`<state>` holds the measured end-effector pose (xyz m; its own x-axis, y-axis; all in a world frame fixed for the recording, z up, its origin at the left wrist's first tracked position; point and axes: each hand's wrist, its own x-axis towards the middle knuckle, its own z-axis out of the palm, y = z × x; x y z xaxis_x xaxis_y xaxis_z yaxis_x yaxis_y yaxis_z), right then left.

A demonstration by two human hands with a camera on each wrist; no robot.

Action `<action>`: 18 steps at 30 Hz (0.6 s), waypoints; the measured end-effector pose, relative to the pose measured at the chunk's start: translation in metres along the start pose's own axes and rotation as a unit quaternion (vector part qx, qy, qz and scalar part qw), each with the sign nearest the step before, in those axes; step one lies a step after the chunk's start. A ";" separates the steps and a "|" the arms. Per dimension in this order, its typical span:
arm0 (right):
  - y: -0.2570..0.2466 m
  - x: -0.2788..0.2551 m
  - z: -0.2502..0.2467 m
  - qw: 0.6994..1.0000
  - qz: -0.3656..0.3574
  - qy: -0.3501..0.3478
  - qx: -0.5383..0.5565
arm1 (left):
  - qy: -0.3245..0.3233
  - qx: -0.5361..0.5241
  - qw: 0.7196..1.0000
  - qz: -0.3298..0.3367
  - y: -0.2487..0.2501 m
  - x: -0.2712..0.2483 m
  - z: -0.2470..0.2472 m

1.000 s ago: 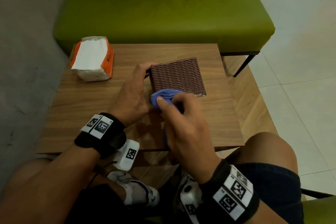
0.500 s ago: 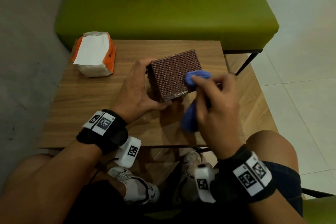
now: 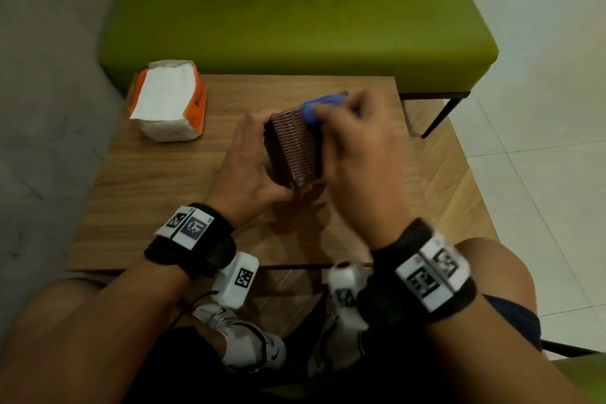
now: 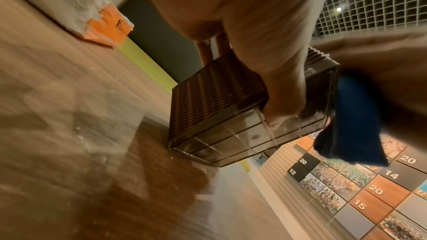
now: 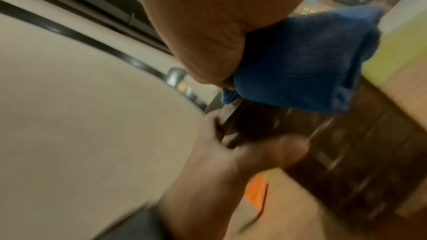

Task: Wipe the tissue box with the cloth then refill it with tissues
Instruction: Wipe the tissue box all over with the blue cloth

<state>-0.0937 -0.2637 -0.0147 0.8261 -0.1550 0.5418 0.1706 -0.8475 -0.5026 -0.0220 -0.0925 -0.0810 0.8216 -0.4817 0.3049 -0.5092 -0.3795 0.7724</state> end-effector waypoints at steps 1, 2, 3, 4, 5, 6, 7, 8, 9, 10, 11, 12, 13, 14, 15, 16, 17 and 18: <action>-0.015 -0.009 0.006 0.999 -0.035 -0.038 0.005 | 0.002 -0.013 1.000 -0.007 0.001 -0.002 0.000; -0.026 -0.015 0.008 0.996 -0.063 -0.066 -0.002 | 0.002 -0.021 1.000 -0.012 0.002 -0.004 -0.001; -0.026 -0.016 0.008 0.994 -0.077 -0.077 -0.010 | 0.003 -0.020 1.000 -0.010 0.003 -0.006 -0.002; -0.017 -0.012 0.006 0.995 -0.069 -0.066 -0.006 | 0.002 -0.012 1.000 -0.003 0.002 -0.006 -0.002; -0.002 -0.005 0.004 0.998 -0.043 -0.035 0.002 | 0.000 -0.002 1.000 0.007 0.001 -0.006 -0.003; 0.014 0.003 0.000 1.000 -0.005 0.006 0.002 | -0.001 0.009 1.000 0.014 0.001 -0.005 -0.002; 0.028 0.011 -0.004 0.998 0.033 0.046 -0.004 | 0.000 0.016 1.000 0.016 0.000 -0.005 0.000; 0.037 0.015 -0.007 0.995 0.064 0.069 -0.014 | 0.001 0.020 1.000 0.016 0.000 -0.004 0.001; 0.039 0.013 -0.007 0.994 0.080 0.074 -0.025 | 0.001 0.020 1.000 0.016 0.000 -0.004 0.003; 0.032 0.008 -0.006 0.994 0.074 0.064 -0.038 | 0.003 0.019 1.000 0.017 0.001 -0.005 0.004; 0.020 0.002 -0.004 0.997 0.048 0.044 -0.043 | 0.006 0.019 1.000 0.019 0.001 -0.005 0.005; 0.006 -0.007 0.000 0.999 0.008 0.011 -0.039 | 0.008 0.015 1.000 0.020 0.000 -0.006 0.005; -0.006 -0.016 0.003 0.998 -0.042 -0.028 -0.036 | 0.006 0.006 1.000 0.018 -0.001 -0.007 0.005; -0.014 -0.024 0.004 0.993 -0.086 -0.066 -0.038 | 0.004 -0.010 1.000 0.010 -0.001 -0.007 0.004; -0.016 -0.026 0.002 0.988 -0.114 -0.090 -0.043 | 0.002 -0.022 1.000 0.004 0.001 -0.007 0.003; -0.010 -0.022 0.000 0.987 -0.121 -0.095 -0.041 | 0.001 -0.022 1.000 0.005 0.002 -0.007 0.003; 0.001 -0.017 -0.002 0.991 -0.103 -0.078 -0.031 | 0.001 -0.010 1.000 0.008 0.002 -0.007 0.002; 0.015 -0.010 -0.005 0.997 -0.065 -0.042 -0.024 | 0.001 0.005 1.000 0.012 0.001 -0.007 0.002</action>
<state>-0.1016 -0.2771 -0.0244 0.8413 -0.0012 0.5405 0.2550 -0.8808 -0.3989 -0.0288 -0.0909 -0.0833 0.8101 -0.4884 0.3244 -0.5309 -0.3764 0.7592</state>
